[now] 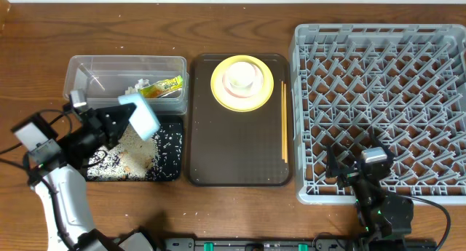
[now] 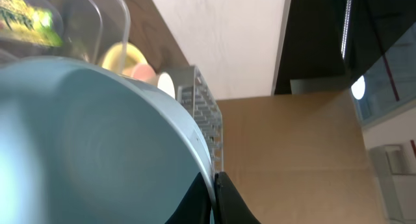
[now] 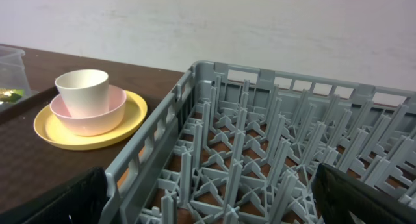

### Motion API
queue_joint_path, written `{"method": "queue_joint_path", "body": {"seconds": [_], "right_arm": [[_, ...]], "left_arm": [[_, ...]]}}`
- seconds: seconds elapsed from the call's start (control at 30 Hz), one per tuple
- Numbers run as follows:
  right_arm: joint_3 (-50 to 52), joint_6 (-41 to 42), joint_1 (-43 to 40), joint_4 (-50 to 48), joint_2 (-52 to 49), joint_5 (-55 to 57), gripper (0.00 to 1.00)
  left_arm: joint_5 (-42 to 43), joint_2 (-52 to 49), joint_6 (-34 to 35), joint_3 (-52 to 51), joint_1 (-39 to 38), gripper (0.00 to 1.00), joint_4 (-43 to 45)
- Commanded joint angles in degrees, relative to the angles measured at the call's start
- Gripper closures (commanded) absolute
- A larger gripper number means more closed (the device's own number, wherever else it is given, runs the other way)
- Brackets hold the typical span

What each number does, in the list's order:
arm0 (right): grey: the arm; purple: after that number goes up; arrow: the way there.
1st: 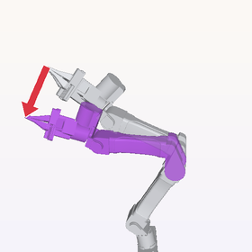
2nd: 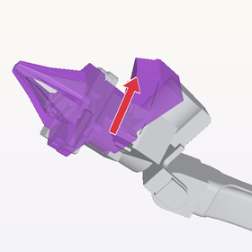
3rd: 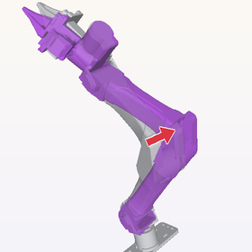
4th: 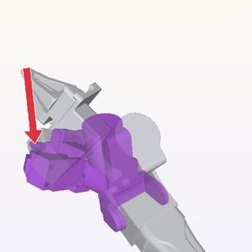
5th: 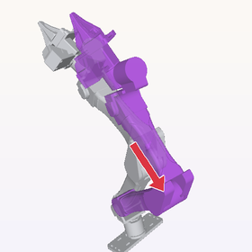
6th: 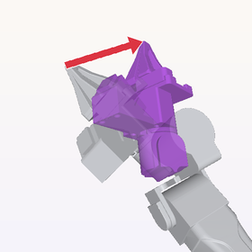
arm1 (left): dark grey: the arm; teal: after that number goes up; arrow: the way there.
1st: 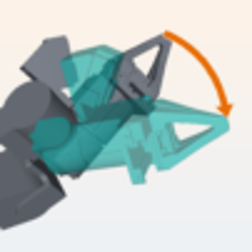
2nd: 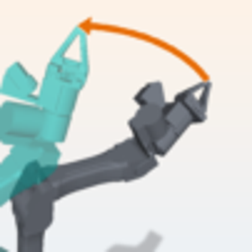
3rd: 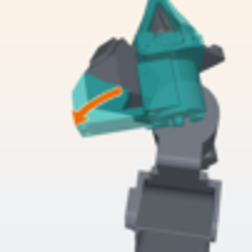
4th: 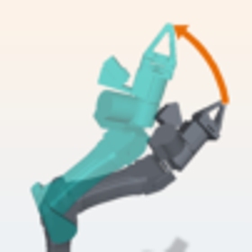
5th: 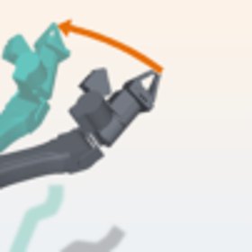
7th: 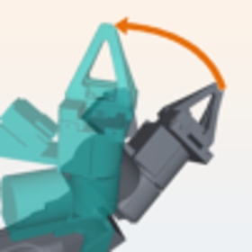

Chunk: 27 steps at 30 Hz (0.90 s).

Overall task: Sort waste into correct bins and load items into the dishwasher rack
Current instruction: 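Carry the emptied blue bowl right and set it on the brown tray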

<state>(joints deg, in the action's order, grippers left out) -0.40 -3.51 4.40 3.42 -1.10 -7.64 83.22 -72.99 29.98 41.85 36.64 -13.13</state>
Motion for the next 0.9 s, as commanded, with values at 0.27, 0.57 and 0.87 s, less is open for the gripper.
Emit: {"method": "queue_joint_path", "body": {"seconds": [0.27,0.57,0.87], "right_arm": [[0.09,0.24,-0.26,0.22,-0.04,0.33,0.01],[0.09,0.24,-0.26,0.24,-0.04,0.33,0.01],[0.09,0.24,-0.26,0.24,-0.04,0.33,0.01]], "left_arm": [[-10.8,-0.52,1.53,0.2,-20.46,0.94,-1.84],[-39.6,-0.52,3.56,0.2,-48.17,0.94,-1.84],[-77.4,-2.14,3.54,0.2,-71.97,0.91,-5.31]]}}
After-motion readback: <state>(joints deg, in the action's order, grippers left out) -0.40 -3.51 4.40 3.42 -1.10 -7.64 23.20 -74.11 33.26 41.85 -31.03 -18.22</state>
